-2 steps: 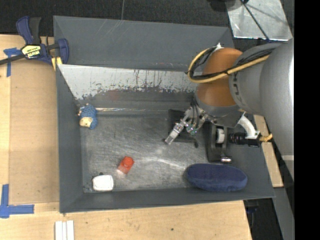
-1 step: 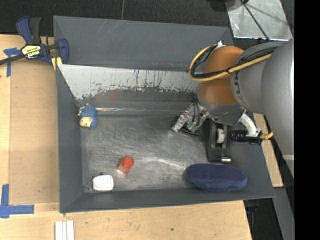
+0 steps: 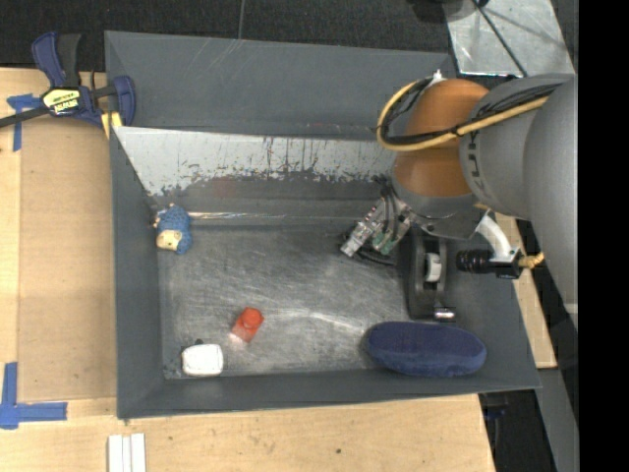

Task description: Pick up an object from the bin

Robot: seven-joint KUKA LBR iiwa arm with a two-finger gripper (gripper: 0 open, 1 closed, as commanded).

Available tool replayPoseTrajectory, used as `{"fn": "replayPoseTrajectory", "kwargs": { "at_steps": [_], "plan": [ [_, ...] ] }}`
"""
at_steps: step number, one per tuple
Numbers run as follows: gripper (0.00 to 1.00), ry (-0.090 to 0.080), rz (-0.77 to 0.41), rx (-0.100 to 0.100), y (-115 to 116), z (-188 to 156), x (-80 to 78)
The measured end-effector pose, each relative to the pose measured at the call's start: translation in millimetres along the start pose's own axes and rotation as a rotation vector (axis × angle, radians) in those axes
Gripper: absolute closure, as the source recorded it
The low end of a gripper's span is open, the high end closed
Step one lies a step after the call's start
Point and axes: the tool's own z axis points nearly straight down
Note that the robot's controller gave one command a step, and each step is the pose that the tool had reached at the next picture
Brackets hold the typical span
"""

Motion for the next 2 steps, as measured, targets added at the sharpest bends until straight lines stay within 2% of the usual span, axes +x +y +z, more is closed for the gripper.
{"fn": "replayPoseTrajectory", "kwargs": {
  "at_steps": [1,2],
  "plan": [
    [1.0,-0.002,-0.004,-0.003,1.2,-66.4,-2.8],
    [1.0,-0.001,-0.007,-0.001,1.7,-97.2,-4.8]
  ]
}}
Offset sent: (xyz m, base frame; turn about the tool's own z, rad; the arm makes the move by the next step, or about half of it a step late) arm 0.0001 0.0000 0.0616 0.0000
